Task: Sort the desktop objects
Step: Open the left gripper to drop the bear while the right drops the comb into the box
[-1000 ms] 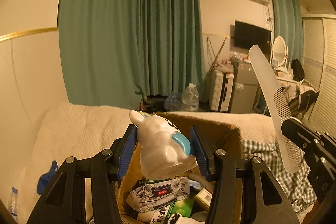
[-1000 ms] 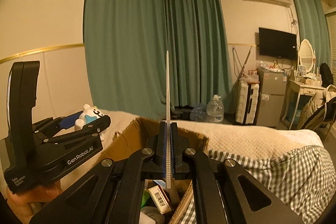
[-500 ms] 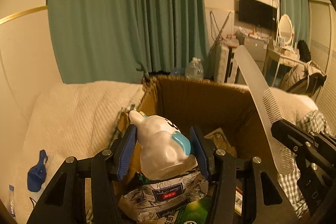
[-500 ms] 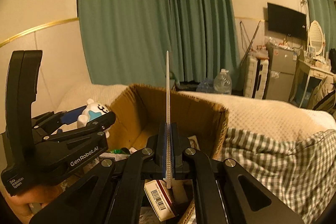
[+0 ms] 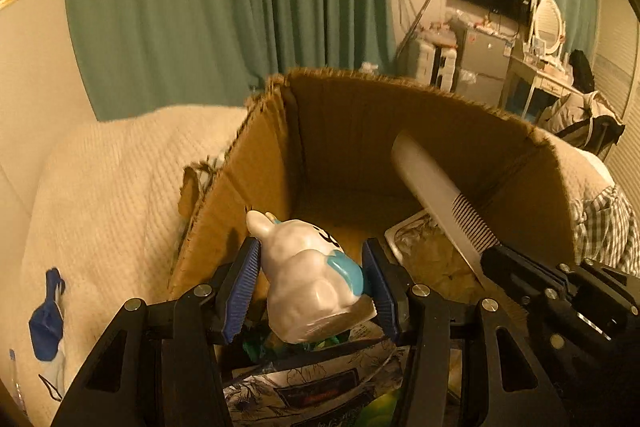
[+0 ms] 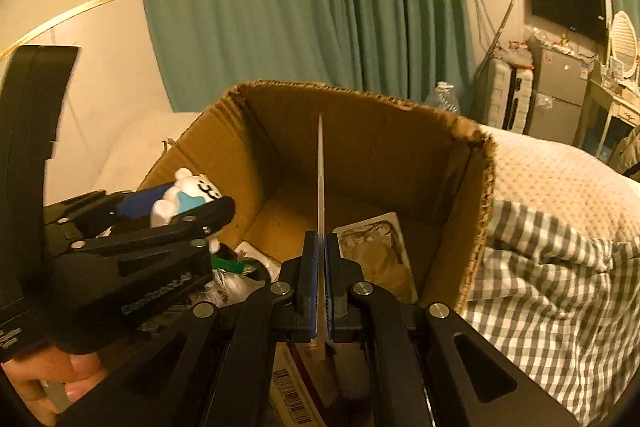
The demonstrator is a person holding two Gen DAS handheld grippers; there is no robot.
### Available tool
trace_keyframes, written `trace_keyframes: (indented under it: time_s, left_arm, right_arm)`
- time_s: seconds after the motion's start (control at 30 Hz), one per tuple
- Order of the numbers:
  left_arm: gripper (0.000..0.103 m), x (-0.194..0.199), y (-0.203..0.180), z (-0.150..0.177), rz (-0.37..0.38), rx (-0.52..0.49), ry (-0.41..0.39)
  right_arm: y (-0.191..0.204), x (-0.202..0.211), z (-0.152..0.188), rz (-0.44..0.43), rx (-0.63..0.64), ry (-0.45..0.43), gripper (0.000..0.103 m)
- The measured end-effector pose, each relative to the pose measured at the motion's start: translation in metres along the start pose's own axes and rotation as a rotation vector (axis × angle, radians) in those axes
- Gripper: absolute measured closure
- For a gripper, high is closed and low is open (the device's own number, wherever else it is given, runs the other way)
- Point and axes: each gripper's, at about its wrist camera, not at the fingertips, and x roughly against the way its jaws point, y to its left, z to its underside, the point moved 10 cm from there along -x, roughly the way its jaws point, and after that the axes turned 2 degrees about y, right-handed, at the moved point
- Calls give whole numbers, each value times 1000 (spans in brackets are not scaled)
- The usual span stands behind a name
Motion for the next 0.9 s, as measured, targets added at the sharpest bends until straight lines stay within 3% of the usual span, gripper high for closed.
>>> trace_keyframes:
  time_s: [0.23, 0.3, 0.43, 0.5, 0.77, 0.9]
  left_arm:
    - [45, 4, 2, 1, -20, -3, 5]
    - [32, 11, 1, -1, -38, -6, -20]
    - [20, 27, 5, -4, -53, -1, -59]
    - [14, 38, 7, -6, -61, 7, -82]
    - [4, 79, 4, -21, -51, 7, -173]
    - [0, 103, 2, -26, -53, 9, -225]
  right_arm:
    - [-2, 2, 3, 21, 4, 13, 101]
    - [-4, 6, 3, 40, 7, 6, 101]
    - [-6, 20, -2, 75, -2, -33, 98]
    - [-10, 30, -8, 92, -9, -56, 85]
    - [-9, 89, -28, 124, -20, -169, 66]
    - [-4, 121, -36, 130, -24, -220, 44]
